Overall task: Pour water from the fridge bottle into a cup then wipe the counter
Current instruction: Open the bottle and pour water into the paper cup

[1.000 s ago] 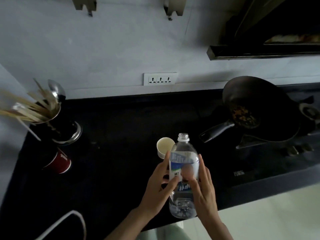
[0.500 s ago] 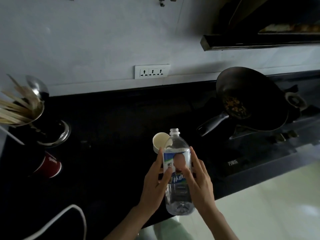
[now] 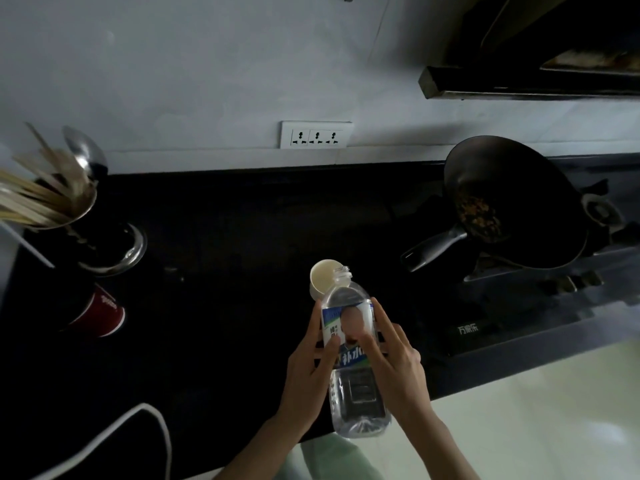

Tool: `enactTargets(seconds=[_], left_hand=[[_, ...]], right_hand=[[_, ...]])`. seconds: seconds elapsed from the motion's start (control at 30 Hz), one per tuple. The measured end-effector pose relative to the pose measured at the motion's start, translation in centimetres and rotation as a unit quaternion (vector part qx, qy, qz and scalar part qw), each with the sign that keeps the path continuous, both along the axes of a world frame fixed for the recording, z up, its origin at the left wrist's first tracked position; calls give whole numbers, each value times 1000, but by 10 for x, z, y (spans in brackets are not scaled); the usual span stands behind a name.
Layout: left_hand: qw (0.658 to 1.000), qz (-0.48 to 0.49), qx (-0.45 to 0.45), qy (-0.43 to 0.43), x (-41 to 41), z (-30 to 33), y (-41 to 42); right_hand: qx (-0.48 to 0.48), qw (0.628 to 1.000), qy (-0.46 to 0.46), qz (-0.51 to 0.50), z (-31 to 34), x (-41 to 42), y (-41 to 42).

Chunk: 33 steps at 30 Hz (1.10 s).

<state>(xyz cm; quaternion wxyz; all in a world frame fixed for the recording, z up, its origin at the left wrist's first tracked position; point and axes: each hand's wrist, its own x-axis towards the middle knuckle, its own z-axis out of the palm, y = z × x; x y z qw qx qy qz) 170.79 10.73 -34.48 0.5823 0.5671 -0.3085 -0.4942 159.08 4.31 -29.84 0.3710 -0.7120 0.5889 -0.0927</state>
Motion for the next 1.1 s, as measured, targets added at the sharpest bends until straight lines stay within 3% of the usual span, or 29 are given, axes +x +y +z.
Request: enactTargets(seconds=[0.8,1.1], left_hand=[[998,27,8,59,-11,-4,-6],[999,14,6,41,-11,-8,-8]], right_hand=[[-4,999,50,15,-7,-8,-11],[11,998,62,11,0,-8,-14]])
